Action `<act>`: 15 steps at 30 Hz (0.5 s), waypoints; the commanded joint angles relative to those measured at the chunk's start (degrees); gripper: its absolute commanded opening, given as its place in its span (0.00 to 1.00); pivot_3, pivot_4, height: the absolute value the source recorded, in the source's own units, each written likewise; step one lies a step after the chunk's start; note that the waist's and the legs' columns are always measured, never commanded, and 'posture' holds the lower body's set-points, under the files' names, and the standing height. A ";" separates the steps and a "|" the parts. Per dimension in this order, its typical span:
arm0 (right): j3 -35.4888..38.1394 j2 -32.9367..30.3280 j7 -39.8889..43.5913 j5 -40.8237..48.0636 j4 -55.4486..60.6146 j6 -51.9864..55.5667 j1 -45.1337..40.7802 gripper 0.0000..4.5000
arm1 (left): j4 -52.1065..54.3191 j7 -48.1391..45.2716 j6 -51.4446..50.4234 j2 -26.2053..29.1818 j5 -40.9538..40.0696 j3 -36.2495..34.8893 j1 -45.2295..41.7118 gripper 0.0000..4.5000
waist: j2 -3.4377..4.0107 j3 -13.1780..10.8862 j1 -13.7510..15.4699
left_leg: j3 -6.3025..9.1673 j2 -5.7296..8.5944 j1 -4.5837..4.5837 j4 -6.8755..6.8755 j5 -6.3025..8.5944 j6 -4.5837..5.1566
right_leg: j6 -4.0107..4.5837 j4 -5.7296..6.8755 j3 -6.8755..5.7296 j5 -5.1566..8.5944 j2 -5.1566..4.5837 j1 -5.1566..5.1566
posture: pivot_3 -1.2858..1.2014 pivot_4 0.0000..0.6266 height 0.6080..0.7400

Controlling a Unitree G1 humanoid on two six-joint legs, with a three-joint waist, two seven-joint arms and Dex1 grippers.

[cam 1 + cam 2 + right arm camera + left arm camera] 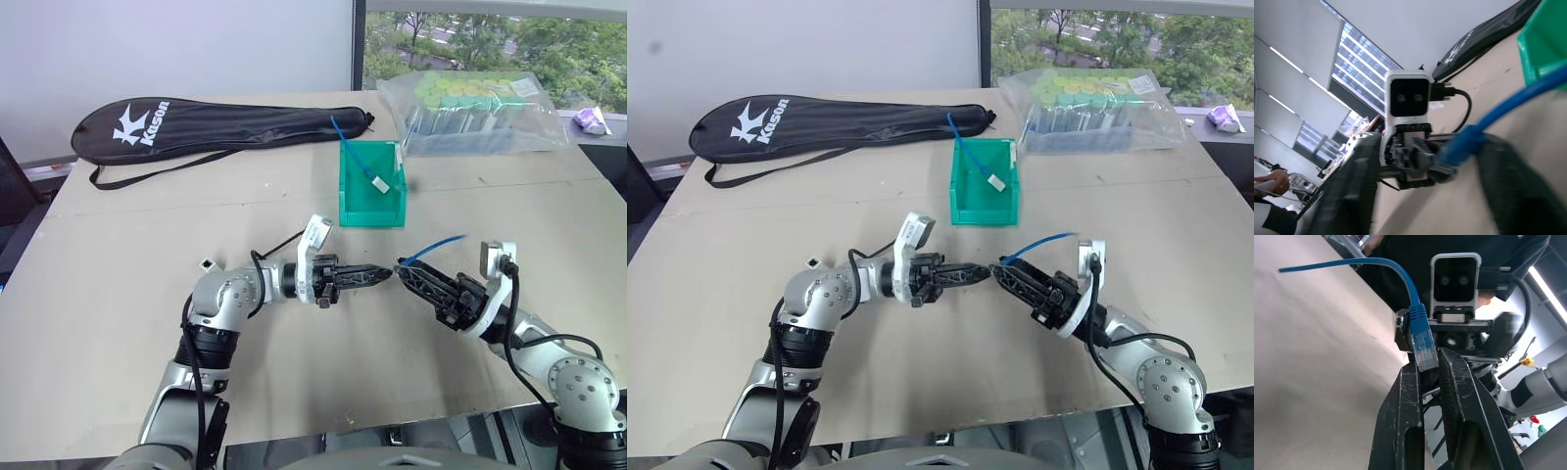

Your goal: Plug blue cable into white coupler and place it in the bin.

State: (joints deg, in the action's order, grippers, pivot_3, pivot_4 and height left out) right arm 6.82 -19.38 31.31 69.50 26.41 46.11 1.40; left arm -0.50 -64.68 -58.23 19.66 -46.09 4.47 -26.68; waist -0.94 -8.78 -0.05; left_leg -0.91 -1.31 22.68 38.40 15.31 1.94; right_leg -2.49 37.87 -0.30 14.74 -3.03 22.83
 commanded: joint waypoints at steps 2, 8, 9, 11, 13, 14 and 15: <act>-0.12 -0.27 0.36 1.53 1.89 -0.39 -0.60 0.08 | 1.30 1.22 0.90 -0.28 -0.81 -0.88 -0.10 0.00 | 0.00 0.00 -0.02 | 0.00 0.00 0.00 0.00 0.00 0.00 | 0.00 0.00 0.00 0.00 0.00 0.00 | 0.52 0.24 1.00; 0.62 -0.10 0.06 2.83 1.28 -0.59 -2.11 0.01 | 2.06 1.43 3.40 -0.15 0.03 -0.49 1.09 0.00 | 0.00 0.00 -0.18 | -0.01 -0.01 0.00 0.00 0.00 0.00 | 0.00 0.00 0.01 0.00 0.00 0.00 | 0.52 0.24 1.00; 0.88 -0.09 -0.02 3.13 1.23 -0.64 -2.43 0.01 | 2.37 1.05 4.57 0.03 0.46 -0.28 1.50 0.00 | 0.00 0.00 -0.23 | -0.01 -0.01 0.00 0.00 0.00 0.00 | 0.00 -0.01 0.01 0.00 0.00 0.00 | 0.52 0.24 1.00; 1.47 -0.07 -0.36 3.38 0.74 -0.85 -3.08 0.01 | 2.95 1.13 6.95 0.13 1.31 -0.29 2.33 0.00 | 0.00 0.00 -0.29 | -0.01 -0.02 0.00 0.00 0.00 0.00 | 0.00 -0.01 0.01 0.00 0.00 0.00 | 0.52 0.24 1.00; 1.87 -0.39 0.06 3.21 0.06 -0.96 -3.52 0.00 | 4.52 1.33 7.42 0.72 1.03 -0.23 3.48 0.27 | 0.00 0.00 -0.30 | 0.00 -0.04 0.00 -0.01 0.00 0.00 | 0.00 -0.01 0.01 0.00 -0.01 0.01 | 0.52 0.24 1.00; 1.98 -0.67 0.41 3.07 -0.19 -0.92 -3.69 0.00 | 5.14 2.15 7.37 0.74 0.98 -0.38 3.93 0.38 | 0.00 0.00 -0.39 | 0.00 -0.03 0.00 -0.01 0.00 0.00 | 0.00 -0.01 0.01 0.00 -0.01 0.01 | 0.52 0.24 1.00; 2.14 -1.03 0.76 3.01 -0.53 -0.86 -3.89 0.00 | 6.20 2.63 6.91 0.91 0.44 -0.65 4.59 0.41 | 0.00 0.00 -0.43 | 0.00 -0.03 0.00 -0.01 0.00 0.00 | 0.00 -0.01 0.02 0.00 -0.01 0.01 | 0.52 0.24 1.00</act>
State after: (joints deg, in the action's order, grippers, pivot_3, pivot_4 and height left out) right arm 7.61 -19.83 31.00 71.19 25.34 45.93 -1.86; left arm 1.97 -62.82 -51.67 20.19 -44.96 4.57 -22.82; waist -0.94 -8.78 -0.48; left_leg -0.91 -1.35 22.67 38.38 15.31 1.95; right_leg -2.48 37.86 -0.29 14.74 -3.04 22.84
